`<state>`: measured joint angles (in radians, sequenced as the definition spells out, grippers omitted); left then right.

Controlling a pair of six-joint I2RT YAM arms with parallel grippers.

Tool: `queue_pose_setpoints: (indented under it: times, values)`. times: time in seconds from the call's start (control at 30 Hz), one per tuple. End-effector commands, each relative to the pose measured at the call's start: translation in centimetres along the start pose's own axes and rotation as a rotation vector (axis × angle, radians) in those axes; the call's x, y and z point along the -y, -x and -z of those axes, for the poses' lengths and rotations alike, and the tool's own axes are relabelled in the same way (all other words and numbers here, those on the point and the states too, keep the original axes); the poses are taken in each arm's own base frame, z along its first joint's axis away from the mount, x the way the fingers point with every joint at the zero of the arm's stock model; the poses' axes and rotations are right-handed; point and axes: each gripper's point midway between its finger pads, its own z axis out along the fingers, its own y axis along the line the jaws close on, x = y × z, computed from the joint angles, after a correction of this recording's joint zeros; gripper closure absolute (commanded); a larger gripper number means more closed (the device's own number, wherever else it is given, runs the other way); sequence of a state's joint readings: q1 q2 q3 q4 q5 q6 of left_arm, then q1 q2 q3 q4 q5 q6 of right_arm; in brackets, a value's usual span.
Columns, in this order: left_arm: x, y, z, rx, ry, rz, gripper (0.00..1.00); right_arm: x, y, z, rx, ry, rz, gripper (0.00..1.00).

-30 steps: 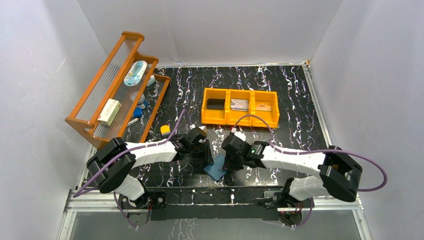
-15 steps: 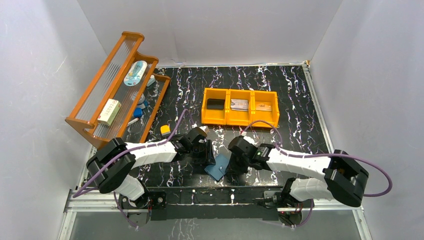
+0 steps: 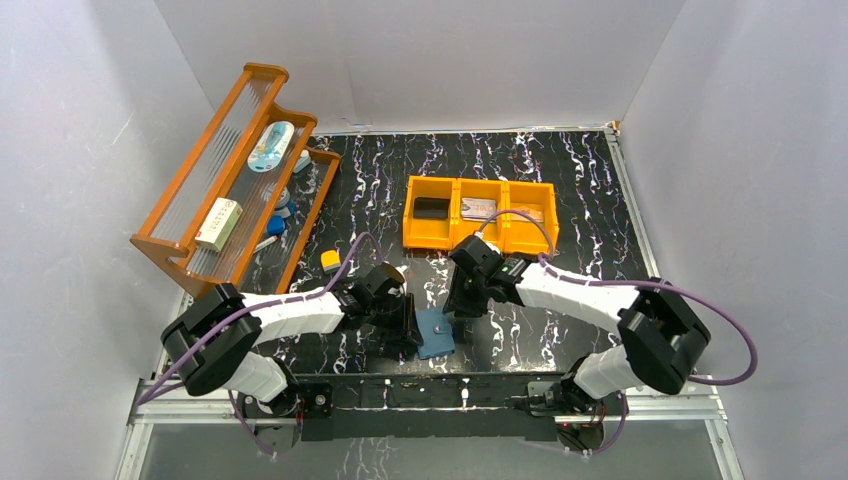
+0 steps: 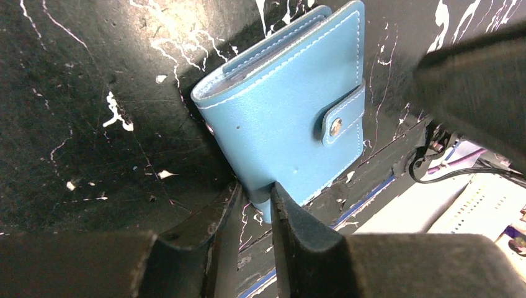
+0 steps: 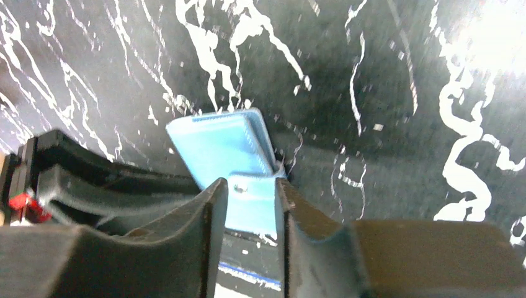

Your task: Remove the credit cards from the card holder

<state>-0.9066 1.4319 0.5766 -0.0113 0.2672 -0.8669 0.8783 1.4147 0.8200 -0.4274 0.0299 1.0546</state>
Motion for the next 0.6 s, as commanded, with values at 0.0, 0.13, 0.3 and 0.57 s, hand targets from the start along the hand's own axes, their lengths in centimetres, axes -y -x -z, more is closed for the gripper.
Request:
queue_pose_setpoints:
  times: [0.0, 0.13, 0.3, 0.57]
  values:
    - [-6.6, -3.3, -0.2, -0.065, 0.252, 0.054, 0.79, -0.6, -0.8, 1.9, 0.053, -0.068, -0.026, 0.55]
    - [-6.5, -3.1, -0.2, -0.058, 0.251, 0.052, 0.79, -2.0, -2.2, 1.1, 0.037, -0.025, -0.101, 0.48]
    - [-6.6, -3.0, -0.1, -0.045, 0.252, 0.05, 0.8, -1.6, -2.0, 0.1, 0.075, -0.032, -0.222, 0.46]
    - [-6.5, -2.6, 0.0, -0.03, 0.258, 0.048, 0.8, -1.4, -2.1, -0.4, 0.068, -0.104, -0.213, 0.49]
